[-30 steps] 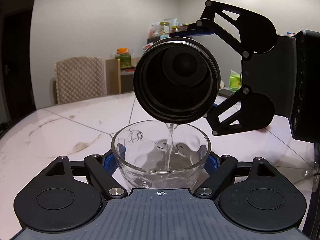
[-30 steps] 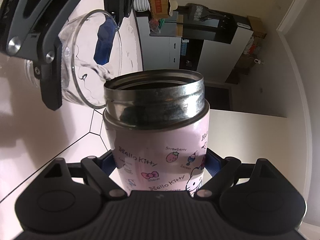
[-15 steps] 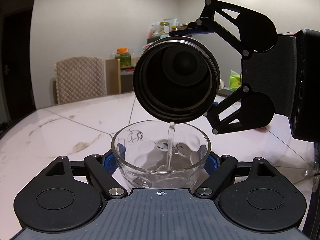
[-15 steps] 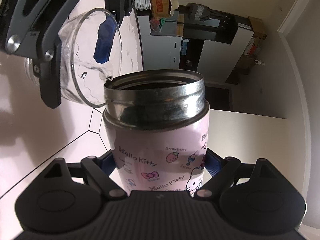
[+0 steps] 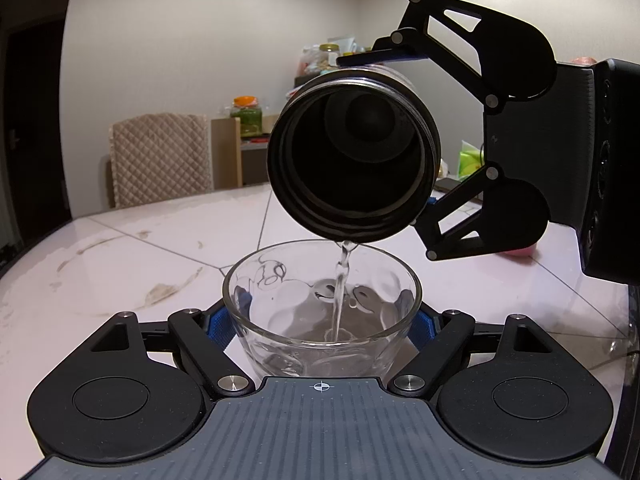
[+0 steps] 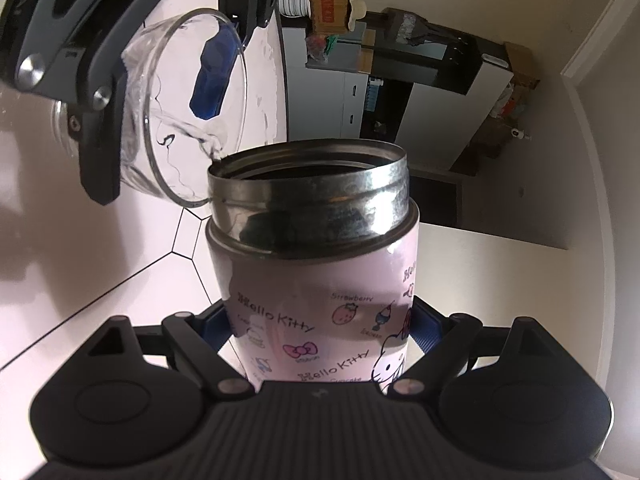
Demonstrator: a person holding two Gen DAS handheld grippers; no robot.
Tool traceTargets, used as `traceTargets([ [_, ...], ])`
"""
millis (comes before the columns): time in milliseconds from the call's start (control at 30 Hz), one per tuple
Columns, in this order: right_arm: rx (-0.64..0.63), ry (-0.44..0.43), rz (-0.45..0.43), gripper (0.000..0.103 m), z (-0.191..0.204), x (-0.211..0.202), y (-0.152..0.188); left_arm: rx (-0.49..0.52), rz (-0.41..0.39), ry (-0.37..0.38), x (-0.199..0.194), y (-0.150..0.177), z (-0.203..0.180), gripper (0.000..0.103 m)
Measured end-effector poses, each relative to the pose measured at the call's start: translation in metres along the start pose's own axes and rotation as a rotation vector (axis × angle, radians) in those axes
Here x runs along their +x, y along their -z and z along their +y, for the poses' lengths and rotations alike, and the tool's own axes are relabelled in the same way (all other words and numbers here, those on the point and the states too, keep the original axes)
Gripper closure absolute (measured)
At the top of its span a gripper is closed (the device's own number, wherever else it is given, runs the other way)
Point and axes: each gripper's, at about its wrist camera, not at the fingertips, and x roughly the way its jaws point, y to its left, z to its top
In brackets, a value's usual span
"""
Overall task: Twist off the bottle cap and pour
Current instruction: 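Pour liquid from the tilted jar into the glass held by the left gripper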
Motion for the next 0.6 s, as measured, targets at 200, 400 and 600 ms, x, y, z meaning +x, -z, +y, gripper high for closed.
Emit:
traceTargets([
  [200,-0.035,0.014,-0.003,0.014,0.0008,0.0032,-0.0029,-0.001,0.001,0.001,-0.0005,-0.0005,-0.0008,0.017],
  [400,-0.048,0.024,-0.005,0.014,-0.0021,0.0066,-0.0057,-0.004,0.0,0.002,-0.0009,-0.001,-0.0011,0.017],
  [600,-0.063,0.031,-0.008,0.014,-0.0021,0.0087,-0.0086,-0.005,0.001,0.002,-0.0008,-0.0015,-0.0015,0.017],
])
